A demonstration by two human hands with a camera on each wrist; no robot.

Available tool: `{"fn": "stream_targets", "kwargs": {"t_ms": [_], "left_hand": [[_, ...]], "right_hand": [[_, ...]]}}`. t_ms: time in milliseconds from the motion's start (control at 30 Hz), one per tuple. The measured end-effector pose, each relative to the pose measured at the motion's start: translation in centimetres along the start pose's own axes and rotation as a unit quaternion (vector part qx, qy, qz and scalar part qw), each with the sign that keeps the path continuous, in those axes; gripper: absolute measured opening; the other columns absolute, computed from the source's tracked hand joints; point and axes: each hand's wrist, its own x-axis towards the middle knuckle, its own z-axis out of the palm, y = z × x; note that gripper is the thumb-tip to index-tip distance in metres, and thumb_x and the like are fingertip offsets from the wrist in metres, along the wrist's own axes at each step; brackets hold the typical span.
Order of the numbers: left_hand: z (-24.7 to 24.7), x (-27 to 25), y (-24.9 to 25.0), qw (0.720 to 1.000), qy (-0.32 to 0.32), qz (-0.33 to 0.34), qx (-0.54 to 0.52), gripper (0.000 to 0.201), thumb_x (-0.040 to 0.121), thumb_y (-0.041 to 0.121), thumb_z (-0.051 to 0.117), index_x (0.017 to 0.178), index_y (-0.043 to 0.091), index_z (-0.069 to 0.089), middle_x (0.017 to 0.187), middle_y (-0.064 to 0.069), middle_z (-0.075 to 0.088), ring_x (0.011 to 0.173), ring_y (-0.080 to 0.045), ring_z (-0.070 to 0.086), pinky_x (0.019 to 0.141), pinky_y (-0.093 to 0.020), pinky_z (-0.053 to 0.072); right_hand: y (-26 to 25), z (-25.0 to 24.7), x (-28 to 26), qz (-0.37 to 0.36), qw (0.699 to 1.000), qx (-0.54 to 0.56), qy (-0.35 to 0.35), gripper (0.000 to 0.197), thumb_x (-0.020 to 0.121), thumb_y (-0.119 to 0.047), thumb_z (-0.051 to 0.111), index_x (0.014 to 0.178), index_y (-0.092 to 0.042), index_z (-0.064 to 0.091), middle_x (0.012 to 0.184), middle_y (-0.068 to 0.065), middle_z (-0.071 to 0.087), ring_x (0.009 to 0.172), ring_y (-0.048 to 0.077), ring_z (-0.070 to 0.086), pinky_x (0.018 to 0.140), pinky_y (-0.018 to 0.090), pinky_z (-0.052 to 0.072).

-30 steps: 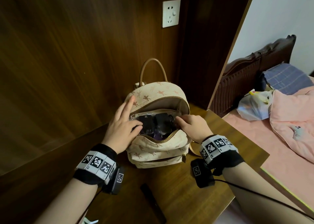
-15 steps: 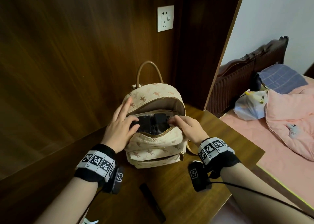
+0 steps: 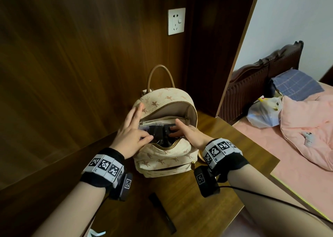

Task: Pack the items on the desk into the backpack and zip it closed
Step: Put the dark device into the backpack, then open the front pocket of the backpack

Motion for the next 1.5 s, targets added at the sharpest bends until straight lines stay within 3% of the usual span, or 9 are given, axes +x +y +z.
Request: {"fn": "stream_targets", "kwargs": {"t_ms": [200, 400, 533, 667, 800, 1033, 1233, 1367, 1500], "left_hand": [[0.0, -0.1, 0.2, 1.0, -0.005, -0.012, -0.019, 0.029, 0.092, 0.044, 0.054, 0.065, 0.035, 0.061, 0.144, 0.028, -0.04, 0.139, -0.002, -0.029, 0.115, -0.058, 0.012], [0.5, -0.3, -0.3, 0.997, 0.032, -0.01, -0.073, 0.037, 0.095, 0.044, 0.046, 0.086, 0.023, 0.075, 0.15, 0.028, -0.026, 0.141, 0.004, -0.02, 0.115, -0.042, 0.011], [0.9, -0.5, -0.8, 0.995, 0.065, 0.013, -0.069, 0.051, 0.094, 0.05, 0.035, 0.101, 0.018, 0.074, 0.152, 0.026, -0.019, 0.142, 0.001, -0.013, 0.116, -0.036, 0.008], [1.9, -1.4, -1.4, 0.98, 0.143, 0.028, -0.138, 0.053, 0.096, 0.051, 0.031, 0.112, 0.019, 0.07, 0.157, 0.016, 0.01, 0.143, -0.003, 0.008, 0.115, -0.032, 0.012], [3.3, -2.8, -2.3, 0.955, 0.228, 0.012, -0.192, 0.056, 0.093, 0.051, 0.029, 0.111, 0.016, 0.069, 0.141, 0.018, 0.036, 0.132, -0.004, 0.032, 0.109, -0.033, 0.029], [6.8, -6.0, -3.5, 0.929, 0.303, -0.062, -0.205, 0.051, 0.091, 0.044, 0.031, 0.096, 0.006, 0.065, 0.129, -0.003, 0.052, 0.113, -0.019, 0.05, 0.093, -0.036, 0.041], [12.1, -9.3, -5.6, 0.951, 0.192, -0.163, -0.177, 0.022, 0.097, 0.026, 0.048, 0.096, 0.009, 0.062, 0.125, -0.004, 0.053, 0.116, -0.023, 0.048, 0.092, -0.033, 0.038], [14.4, -11.3, -6.5, 0.959, 0.109, -0.197, -0.169, 0.014, 0.094, 0.024, 0.053, 0.097, 0.016, 0.064, 0.128, -0.001, 0.052, 0.122, -0.022, 0.043, 0.098, -0.036, 0.037], [15.6, -12.9, -6.4, 0.965, 0.027, -0.201, -0.166, 0.025, 0.096, 0.027, 0.051, 0.117, 0.021, 0.062, 0.141, 0.003, 0.043, 0.131, -0.019, 0.035, 0.107, -0.037, 0.033]], "right_hand": [[-0.1, 0.2, -0.7, 0.014, 0.998, -0.058, 0.022, 0.048, 0.102, -0.04, 0.017, 0.141, -0.022, 0.038, 0.147, 0.002, 0.038, 0.138, 0.025, 0.024, 0.114, 0.04, 0.012], [1.3, 0.7, -1.4, -0.026, 0.992, 0.05, 0.115, 0.055, 0.102, -0.042, 0.018, 0.091, -0.032, 0.071, 0.129, -0.007, 0.059, 0.126, 0.016, 0.044, 0.115, 0.04, 0.018], [1.2, 0.6, -2.7, -0.034, 0.978, 0.052, 0.198, 0.048, 0.102, -0.034, 0.029, 0.101, -0.014, 0.072, 0.11, 0.005, 0.067, 0.105, 0.02, 0.056, 0.094, 0.03, 0.04], [1.8, 0.4, -3.8, -0.056, 0.962, 0.059, 0.26, 0.038, 0.101, -0.029, 0.034, 0.101, -0.008, 0.066, 0.095, 0.006, 0.065, 0.09, 0.018, 0.057, 0.079, 0.026, 0.042], [3.0, 0.2, -4.6, -0.078, 0.936, 0.075, 0.334, 0.027, 0.099, -0.024, 0.04, 0.104, -0.016, 0.065, 0.095, -0.005, 0.062, 0.086, 0.003, 0.054, 0.073, 0.013, 0.04], [7.8, 2.1, -5.2, 0.019, 0.916, 0.083, 0.392, 0.009, 0.094, -0.025, 0.048, 0.093, -0.022, 0.057, 0.084, -0.006, 0.061, 0.083, 0.02, 0.06, 0.074, 0.039, 0.052], [10.7, 6.0, -5.9, 0.055, 0.934, 0.056, 0.348, 0.009, 0.09, -0.021, 0.053, 0.089, -0.017, 0.061, 0.08, -0.005, 0.062, 0.07, 0.011, 0.057, 0.058, 0.02, 0.042], [11.6, 9.0, -5.7, 0.076, 0.954, 0.051, 0.286, 0.007, 0.087, -0.023, 0.057, 0.085, -0.021, 0.063, 0.08, -0.002, 0.068, 0.077, 0.018, 0.065, 0.072, 0.03, 0.052], [11.5, 12.1, -5.2, 0.085, 0.984, -0.038, 0.154, 0.011, 0.088, -0.03, 0.059, 0.094, -0.021, 0.064, 0.091, -0.005, 0.065, 0.086, 0.012, 0.061, 0.076, 0.026, 0.05]]}}
